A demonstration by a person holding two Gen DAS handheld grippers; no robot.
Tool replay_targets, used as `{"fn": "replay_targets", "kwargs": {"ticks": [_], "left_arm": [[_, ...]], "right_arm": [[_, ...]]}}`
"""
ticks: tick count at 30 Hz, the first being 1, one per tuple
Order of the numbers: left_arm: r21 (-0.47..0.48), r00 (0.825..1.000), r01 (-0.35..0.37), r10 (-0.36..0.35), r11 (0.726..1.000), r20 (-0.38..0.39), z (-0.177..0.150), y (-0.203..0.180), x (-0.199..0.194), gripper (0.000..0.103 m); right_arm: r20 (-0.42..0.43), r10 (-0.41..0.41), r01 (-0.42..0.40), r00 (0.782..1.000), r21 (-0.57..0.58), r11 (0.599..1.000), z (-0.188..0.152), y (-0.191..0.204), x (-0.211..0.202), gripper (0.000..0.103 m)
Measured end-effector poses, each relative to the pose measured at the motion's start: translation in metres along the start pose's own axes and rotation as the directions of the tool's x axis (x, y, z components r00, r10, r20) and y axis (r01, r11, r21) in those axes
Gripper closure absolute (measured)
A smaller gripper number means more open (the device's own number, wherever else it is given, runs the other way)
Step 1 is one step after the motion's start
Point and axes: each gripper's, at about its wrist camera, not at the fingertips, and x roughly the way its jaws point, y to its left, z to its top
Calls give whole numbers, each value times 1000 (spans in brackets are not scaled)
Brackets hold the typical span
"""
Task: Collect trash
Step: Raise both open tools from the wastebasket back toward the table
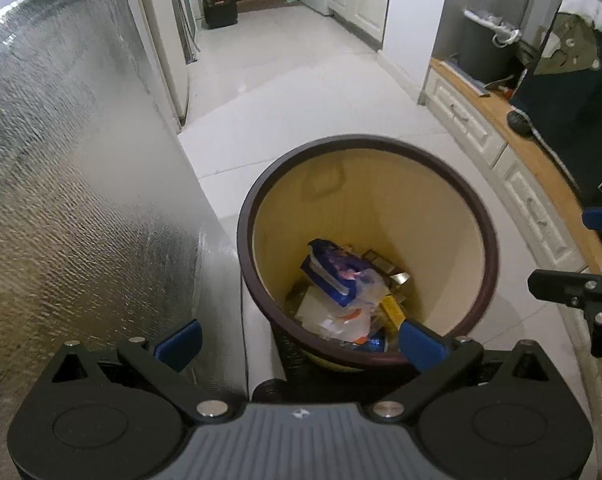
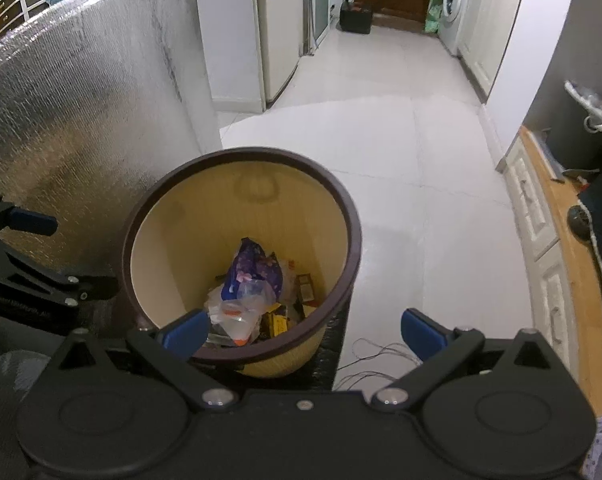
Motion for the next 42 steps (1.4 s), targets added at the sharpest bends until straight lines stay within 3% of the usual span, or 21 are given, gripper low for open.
{"fn": "replay_targets", "kwargs": {"ticks": [7,12,19,23,33,42], "left_arm": [[17,995,19,-20,1000,96,-4,-8,-42,0],[35,979,45,-51,998,197,-6,-15,-82,0],[28,941,47,-53,999,335,-14,-12,-138,0],[13,906,41,-43,999,421,-20,-4,-175,0],[-97,818,-92,130,991,560,-48,53,-242,0],[-218,787,-157,256,963,561,-68,118,-253,0]], "right_arm": [[86,-37,36,996,15,999,-11,-8,-38,0],[161,-60,53,985,49,997,-20,-13,-65,0],[285,-64,42,956,83,996,-23,-9,-108,0],[361,-55,22,931,94,995,-18,0,-129,0],[519,-25,-22,855,84,996,17,46,-164,0],[595,131,-148,793,-20,989,72,112,-178,0]]}}
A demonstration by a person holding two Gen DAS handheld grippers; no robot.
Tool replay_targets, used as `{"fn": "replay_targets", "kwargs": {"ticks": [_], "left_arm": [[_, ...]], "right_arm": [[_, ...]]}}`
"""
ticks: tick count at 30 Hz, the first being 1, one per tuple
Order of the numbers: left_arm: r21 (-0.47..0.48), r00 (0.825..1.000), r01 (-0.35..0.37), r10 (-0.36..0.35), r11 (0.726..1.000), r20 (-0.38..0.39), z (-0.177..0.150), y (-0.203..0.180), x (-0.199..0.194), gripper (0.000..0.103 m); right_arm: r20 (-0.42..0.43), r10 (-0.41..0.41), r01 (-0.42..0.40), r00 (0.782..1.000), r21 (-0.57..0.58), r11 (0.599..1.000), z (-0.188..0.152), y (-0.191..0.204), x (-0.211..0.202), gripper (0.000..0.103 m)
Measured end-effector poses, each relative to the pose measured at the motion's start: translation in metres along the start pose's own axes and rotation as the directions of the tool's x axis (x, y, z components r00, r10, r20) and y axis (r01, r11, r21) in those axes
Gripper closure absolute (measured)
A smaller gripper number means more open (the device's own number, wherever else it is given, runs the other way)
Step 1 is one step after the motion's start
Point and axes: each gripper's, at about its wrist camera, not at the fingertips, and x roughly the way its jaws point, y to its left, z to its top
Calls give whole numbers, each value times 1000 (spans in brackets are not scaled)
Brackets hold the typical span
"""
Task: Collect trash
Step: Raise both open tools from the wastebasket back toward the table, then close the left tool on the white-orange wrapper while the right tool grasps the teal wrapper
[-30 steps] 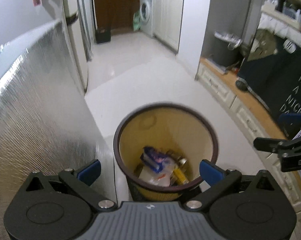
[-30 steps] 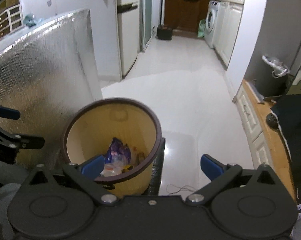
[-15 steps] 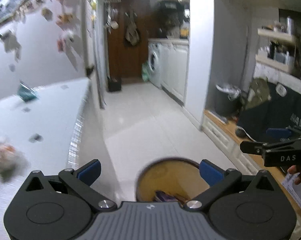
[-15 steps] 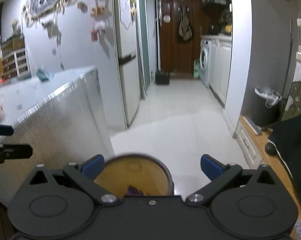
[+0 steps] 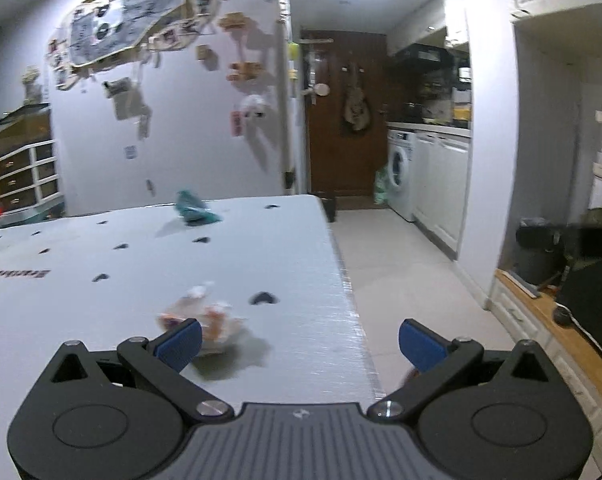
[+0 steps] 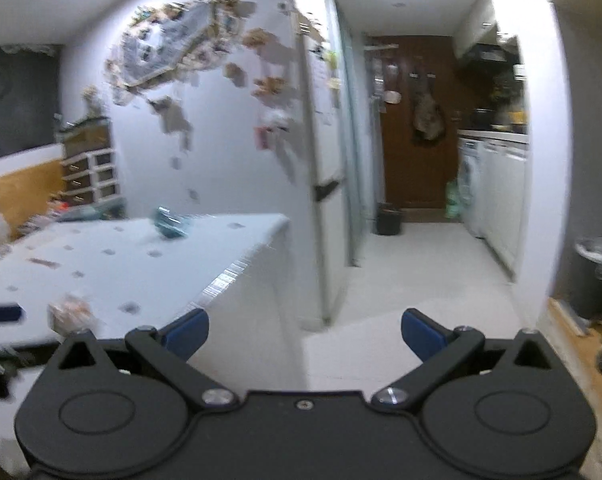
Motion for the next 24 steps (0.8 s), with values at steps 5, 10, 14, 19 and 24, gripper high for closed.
{"fn": "replay_targets", "kwargs": {"ticks": [5,10,14,19,24], "left_arm": [[-31,1000,-4,5,1000,14,-2,30,13,0],[15,1000,-24,24,1000,-1,0,56,39,0],[106,999,-11,16,994,-40,0,65,62,0],[161,996,37,-22,986,-91,3,74,84,1],[198,985,77,-43,977,-169,2,77,104,10]], "right_arm": [[32,75,-73,997,-77,994,34,43,25,0],[37,147,-139,988,-167,976,65,82,55,0],[8,212,-204,977,-233,951,94,113,86,0],[-35,250,-247,967,-339,908,127,151,135,0],[-62,274,-277,960,-366,888,152,176,184,0]]}}
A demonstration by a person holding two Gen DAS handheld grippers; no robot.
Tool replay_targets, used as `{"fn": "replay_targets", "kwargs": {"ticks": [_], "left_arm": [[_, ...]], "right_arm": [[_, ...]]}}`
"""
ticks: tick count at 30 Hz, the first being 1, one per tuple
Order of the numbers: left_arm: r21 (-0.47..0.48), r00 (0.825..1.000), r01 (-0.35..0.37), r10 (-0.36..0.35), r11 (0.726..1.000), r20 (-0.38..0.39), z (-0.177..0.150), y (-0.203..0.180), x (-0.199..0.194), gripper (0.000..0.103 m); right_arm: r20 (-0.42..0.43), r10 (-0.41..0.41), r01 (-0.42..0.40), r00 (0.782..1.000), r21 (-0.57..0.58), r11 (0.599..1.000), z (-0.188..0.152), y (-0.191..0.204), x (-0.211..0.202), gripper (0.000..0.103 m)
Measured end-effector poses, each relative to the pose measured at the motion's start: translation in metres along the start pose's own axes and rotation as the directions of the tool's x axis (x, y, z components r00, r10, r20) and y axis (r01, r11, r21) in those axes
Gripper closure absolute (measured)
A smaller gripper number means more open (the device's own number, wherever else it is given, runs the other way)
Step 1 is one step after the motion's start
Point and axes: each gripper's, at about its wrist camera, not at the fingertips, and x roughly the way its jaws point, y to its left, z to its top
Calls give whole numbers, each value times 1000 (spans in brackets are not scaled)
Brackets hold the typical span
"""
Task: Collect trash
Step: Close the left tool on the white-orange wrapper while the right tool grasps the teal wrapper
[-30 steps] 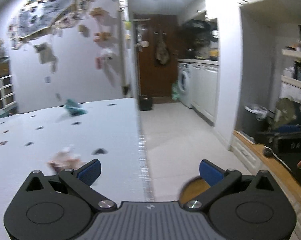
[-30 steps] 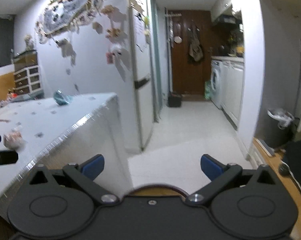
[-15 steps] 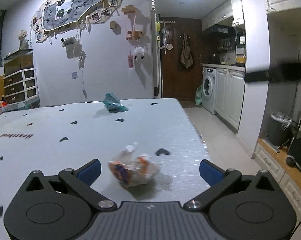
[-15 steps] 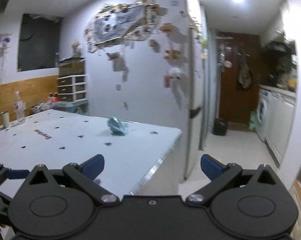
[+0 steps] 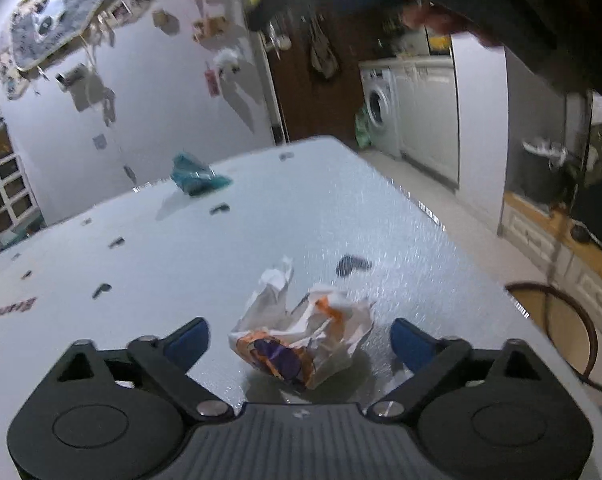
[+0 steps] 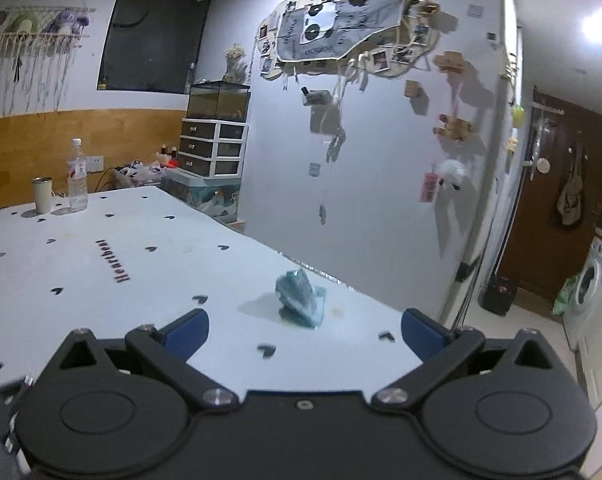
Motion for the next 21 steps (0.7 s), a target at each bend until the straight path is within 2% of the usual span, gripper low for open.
{"fn": "replay_targets", "kwargs": {"ticks": [4,7,8,14,17,21], "left_arm": [[14,999,31,-31,999,8,3,5,7,17],[39,998,53,-54,998,17,8,7,12,45],[49,999,48,-49,998,19,10,7,14,48],[69,998,42,-45,997,42,28,22,36,55],[26,996,24,-26,999,83,43,41,49,56],[-78,989,27,-15,997,147,63,70,66,56]], "right_arm": [[-17,-3,3,1000,7,1000,11,-3,39,0],[-45,-3,4,999,12,1000,12,-6,66,0],[-53,-3,4,999,10,1000,11,-7,73,0],[-96,-2,2,995,-2,1000,3,-11,118,0],[-120,4,-5,993,-9,1000,-3,-13,140,0],[-120,-5,1,993,-29,1000,-10,-16,170,0]]}}
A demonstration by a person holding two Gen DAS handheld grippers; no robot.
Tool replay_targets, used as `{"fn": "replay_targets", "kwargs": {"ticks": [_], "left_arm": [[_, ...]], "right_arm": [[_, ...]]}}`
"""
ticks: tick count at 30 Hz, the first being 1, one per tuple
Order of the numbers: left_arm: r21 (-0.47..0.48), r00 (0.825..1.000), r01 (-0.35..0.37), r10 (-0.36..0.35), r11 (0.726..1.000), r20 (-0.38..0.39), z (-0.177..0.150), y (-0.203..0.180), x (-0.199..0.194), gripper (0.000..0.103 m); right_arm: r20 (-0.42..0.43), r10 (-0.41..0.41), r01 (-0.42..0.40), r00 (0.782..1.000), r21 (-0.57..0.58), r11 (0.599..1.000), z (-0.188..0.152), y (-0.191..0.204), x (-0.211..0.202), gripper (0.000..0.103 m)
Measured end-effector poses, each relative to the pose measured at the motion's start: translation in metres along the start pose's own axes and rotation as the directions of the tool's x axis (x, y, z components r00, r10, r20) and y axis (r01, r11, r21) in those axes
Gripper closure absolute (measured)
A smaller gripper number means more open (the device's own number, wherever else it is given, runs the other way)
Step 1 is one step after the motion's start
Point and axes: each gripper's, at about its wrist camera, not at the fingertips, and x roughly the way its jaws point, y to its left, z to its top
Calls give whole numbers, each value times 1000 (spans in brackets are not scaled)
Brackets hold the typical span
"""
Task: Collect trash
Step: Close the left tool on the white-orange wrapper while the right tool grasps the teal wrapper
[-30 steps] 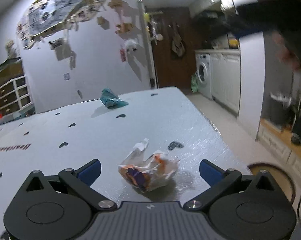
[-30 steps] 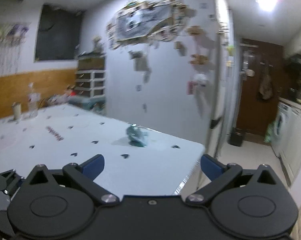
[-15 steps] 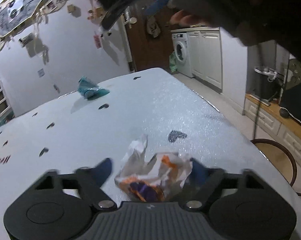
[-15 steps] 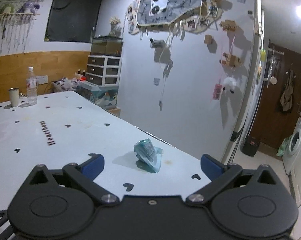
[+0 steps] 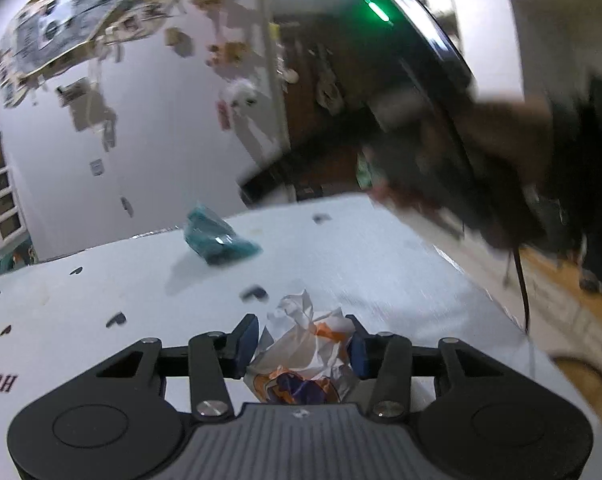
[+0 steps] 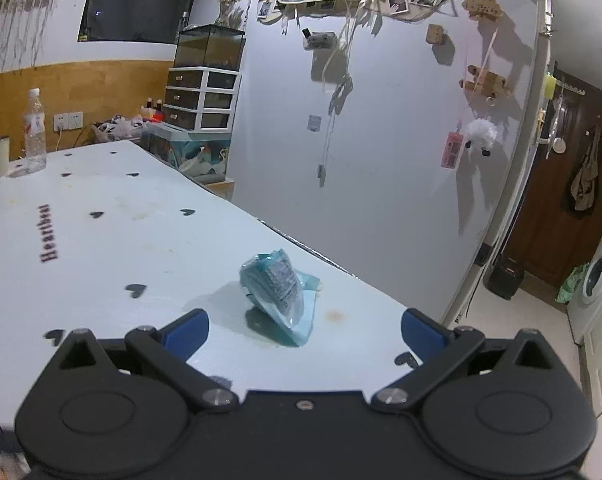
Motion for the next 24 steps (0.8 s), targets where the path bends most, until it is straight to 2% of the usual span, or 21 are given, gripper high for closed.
{"fn": "replay_targets", "kwargs": {"ticks": [4,6,9,12,18,23,24], "left_arm": [[-84,1000,-9,11,996,25,-3,21,15,56],[-100,1000,-21,21,995,3,-10,28,22,56],[-167,1000,4,-4,986,1,-10,40,22,57],[-157,1000,-5,2,988,-24,-10,40,23,56],[-166,998,16,-27,986,-62,-12,39,23,56],[-176,994,37,-54,984,-95,-14,39,26,56],[-177,994,39,-57,983,-98,-15,39,26,56]], "right_arm": [[15,16,-17,1000,18,1000,-2,-2,26,0],[14,22,-22,1000,14,1000,-2,0,41,0],[12,9,-9,1000,-31,999,-1,9,65,0],[23,9,-7,1000,-84,996,2,20,85,0],[-18,2,-4,1000,-105,995,6,33,121,0],[-68,11,-17,998,-78,997,2,32,143,20],[-72,7,-12,997,-75,997,0,33,145,31]]}}
